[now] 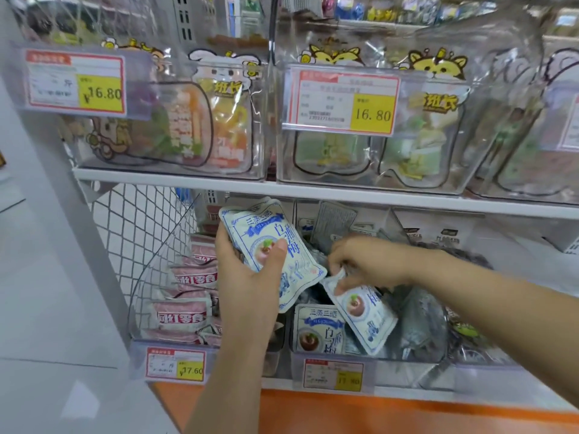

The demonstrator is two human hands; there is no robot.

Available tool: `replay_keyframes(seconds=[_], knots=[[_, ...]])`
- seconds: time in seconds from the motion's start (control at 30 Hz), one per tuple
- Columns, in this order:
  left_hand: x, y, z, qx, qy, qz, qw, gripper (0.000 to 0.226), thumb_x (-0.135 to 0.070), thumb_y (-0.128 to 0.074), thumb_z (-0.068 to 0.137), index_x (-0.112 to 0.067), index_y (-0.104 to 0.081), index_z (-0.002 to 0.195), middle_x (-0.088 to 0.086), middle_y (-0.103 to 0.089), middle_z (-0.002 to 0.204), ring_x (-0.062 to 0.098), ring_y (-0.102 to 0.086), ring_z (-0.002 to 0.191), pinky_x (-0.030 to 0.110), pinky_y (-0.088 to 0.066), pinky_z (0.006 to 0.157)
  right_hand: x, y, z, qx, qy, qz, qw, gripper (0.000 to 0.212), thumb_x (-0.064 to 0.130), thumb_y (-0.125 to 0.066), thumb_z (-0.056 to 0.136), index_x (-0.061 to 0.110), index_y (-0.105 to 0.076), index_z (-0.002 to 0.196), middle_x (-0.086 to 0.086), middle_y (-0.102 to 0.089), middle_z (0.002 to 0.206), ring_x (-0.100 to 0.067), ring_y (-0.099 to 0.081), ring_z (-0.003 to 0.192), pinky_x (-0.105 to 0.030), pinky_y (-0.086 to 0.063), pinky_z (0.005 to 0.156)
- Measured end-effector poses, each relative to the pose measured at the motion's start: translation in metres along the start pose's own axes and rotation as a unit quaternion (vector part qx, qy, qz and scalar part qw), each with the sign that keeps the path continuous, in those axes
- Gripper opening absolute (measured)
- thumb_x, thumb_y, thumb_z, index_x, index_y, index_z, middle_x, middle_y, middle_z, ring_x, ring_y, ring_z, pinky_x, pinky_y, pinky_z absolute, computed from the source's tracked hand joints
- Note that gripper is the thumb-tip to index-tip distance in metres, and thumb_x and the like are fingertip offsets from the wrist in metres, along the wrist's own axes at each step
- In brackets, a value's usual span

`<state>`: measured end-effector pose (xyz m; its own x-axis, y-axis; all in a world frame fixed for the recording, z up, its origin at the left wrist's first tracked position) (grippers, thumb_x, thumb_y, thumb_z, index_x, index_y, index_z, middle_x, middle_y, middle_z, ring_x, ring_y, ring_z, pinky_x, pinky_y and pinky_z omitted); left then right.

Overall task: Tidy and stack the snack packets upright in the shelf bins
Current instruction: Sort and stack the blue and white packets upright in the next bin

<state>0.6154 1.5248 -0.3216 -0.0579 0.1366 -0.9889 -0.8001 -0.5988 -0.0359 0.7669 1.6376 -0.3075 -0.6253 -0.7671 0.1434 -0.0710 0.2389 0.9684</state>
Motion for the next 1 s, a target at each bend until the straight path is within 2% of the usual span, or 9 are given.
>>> replay_keyframes(seconds=[0.13,0.23,0.4,0.5,0.6,0.67,0.77,0.83,1.0], knots=[[-0.002,0.002,0.001,-0.005,-0.004,0.003,1.0,0.066,-0.033,-0.068,0.082,-0.031,-0.034,0.138,-0.011,-0.059,0.122,0.012,-0.061,0.108,0.044,-0.05,0.093,0.002,0.024,-0.015,-0.049,-0.023,0.055,0.997,0.027,0.042,-0.063,0.085,0.018,-0.052,0.08,-0.003,-0.055,0.077,-0.011,-0.043,0.066,-0.028,-0.033,0.061],[-0.002,0.005,0.003,-0.008,-0.003,-0.001,1.0,0.063,-0.032,-0.068,0.082,-0.031,-0.036,0.137,-0.011,-0.061,0.118,0.011,-0.063,0.103,0.044,-0.053,0.088,0.021,0.031,-0.028,-0.07,-0.022,-0.015,0.997,0.036,0.05,-0.057,0.086,0.02,-0.044,0.072,0.002,-0.054,0.067,-0.011,-0.045,0.06,-0.032,-0.038,0.06],[-0.001,0.006,0.004,-0.018,-0.006,-0.004,1.0,0.06,-0.032,-0.069,0.083,-0.03,-0.038,0.135,-0.01,-0.061,0.117,0.011,-0.063,0.102,0.039,-0.054,0.085,0.054,-0.016,-0.031,-0.084,-0.025,0.009,0.996,0.04,0.05,-0.055,0.088,0.025,-0.034,0.064,0.005,-0.048,0.058,-0.01,-0.044,0.053,-0.03,-0.037,0.054],[0.001,0.009,0.005,-0.021,-0.021,0.008,1.0,0.057,-0.033,-0.067,0.084,-0.031,-0.039,0.134,-0.012,-0.062,0.112,-0.002,-0.063,0.091,0.025,-0.053,0.076,0.052,-0.035,-0.035,-0.031,-0.025,0.053,0.998,0.032,0.044,-0.055,0.09,0.026,-0.045,0.066,0.003,-0.051,0.06,-0.009,-0.043,0.051,-0.03,-0.037,0.055],[0.001,0.013,0.006,-0.024,-0.029,0.016,0.999,0.06,-0.038,-0.066,0.084,-0.031,-0.036,0.136,-0.011,-0.058,0.121,-0.005,-0.056,0.105,0.02,-0.047,0.085,0.049,-0.03,-0.043,-0.024,-0.034,0.061,0.997,0.015,0.034,-0.057,0.092,0.023,-0.065,0.087,0.006,-0.063,0.071,-0.005,-0.05,0.058,-0.025,-0.045,0.063],[-0.001,0.013,0.005,-0.024,-0.031,0.018,0.999,0.055,-0.035,-0.063,0.087,-0.029,-0.037,0.135,-0.014,-0.058,0.113,-0.019,-0.052,0.093,0.004,-0.039,0.074,0.054,-0.032,-0.042,-0.032,-0.03,0.058,0.997,0.015,0.03,-0.056,0.092,0.022,-0.069,0.096,0.008,-0.068,0.082,0.0,-0.05,0.061,-0.017,-0.043,0.065],[-0.002,0.011,0.003,-0.018,-0.035,0.024,0.999,0.056,-0.033,-0.061,0.088,-0.026,-0.036,0.138,-0.017,-0.058,0.105,-0.029,-0.047,0.078,-0.002,-0.036,0.059,0.061,-0.04,-0.033,-0.025,-0.039,0.087,0.995,0.014,0.026,-0.059,0.091,0.019,-0.071,0.088,0.018,-0.056,0.059,0.007,-0.043,0.048,-0.007,-0.029,0.054],[-0.002,0.009,0.001,-0.014,-0.038,0.028,0.999,0.061,-0.032,-0.061,0.089,-0.023,-0.032,0.141,-0.023,-0.055,0.099,-0.031,-0.046,0.076,-0.005,-0.034,0.058,0.059,-0.042,-0.028,-0.008,-0.056,0.117,0.992,0.015,0.026,-0.061,0.09,0.023,-0.069,0.078,0.019,-0.048,0.048,0.009,-0.046,0.047,-0.008,-0.03,0.052],[-0.003,0.006,0.0,-0.009,-0.05,0.017,0.999,0.042,-0.028,-0.06,0.09,-0.018,-0.044,0.127,-0.013,-0.06,0.088,-0.01,-0.058,0.071,0.001,-0.041,0.056,0.053,-0.019,-0.056,-0.055,-0.061,0.175,0.981,0.022,0.029,-0.058,0.091,0.025,-0.069,0.11,0.015,-0.07,0.096,0.006,-0.063,0.081,-0.009,-0.049,0.077]])
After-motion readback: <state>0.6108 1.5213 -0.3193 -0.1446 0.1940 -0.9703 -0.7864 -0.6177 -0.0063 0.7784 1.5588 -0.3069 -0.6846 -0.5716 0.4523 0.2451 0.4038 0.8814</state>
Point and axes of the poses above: each hand's wrist, its own z-axis towards the middle knuckle, its own y-axis out of the back of the hand, x = y × z, the point moved 3 cm from there along z, towards the middle knuckle
